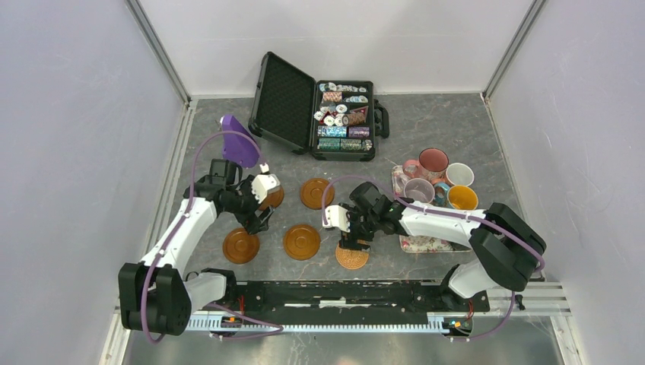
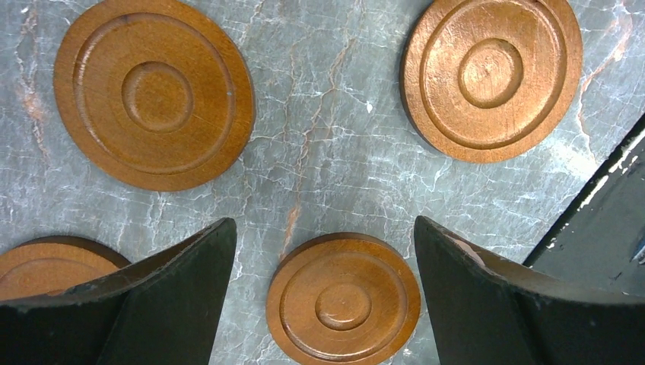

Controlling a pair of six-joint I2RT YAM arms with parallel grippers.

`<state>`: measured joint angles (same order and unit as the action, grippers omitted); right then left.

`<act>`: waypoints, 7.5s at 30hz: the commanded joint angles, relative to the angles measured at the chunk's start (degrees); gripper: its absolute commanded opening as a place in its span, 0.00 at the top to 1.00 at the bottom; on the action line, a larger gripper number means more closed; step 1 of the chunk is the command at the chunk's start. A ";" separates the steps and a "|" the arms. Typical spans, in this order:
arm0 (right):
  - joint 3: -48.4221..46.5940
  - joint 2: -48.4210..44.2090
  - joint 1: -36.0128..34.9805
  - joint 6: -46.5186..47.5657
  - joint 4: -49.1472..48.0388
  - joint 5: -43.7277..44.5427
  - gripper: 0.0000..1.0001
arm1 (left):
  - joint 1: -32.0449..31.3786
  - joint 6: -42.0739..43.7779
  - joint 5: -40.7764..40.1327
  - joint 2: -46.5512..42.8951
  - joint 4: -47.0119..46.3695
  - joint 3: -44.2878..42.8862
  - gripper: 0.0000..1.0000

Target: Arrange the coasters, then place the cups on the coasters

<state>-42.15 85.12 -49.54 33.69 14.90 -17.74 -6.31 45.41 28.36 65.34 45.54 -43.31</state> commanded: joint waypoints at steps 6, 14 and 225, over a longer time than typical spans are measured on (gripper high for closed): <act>-0.78 1.97 3.59 2.76 1.37 6.37 0.26 | -0.29 -3.15 -1.44 -1.17 -3.12 -0.95 0.07; -2.76 2.20 6.50 4.55 2.97 5.51 0.30 | -0.37 -3.27 -1.40 -0.05 -3.97 -1.03 0.07; -23.40 -13.50 58.42 -16.64 19.71 -8.56 0.02 | -15.03 -30.54 -2.40 -3.21 -29.15 -9.00 0.98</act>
<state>-67.77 73.10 8.75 18.63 37.12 -25.02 -20.82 15.11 26.06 67.57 27.55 -56.69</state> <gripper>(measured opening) 0.979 0.326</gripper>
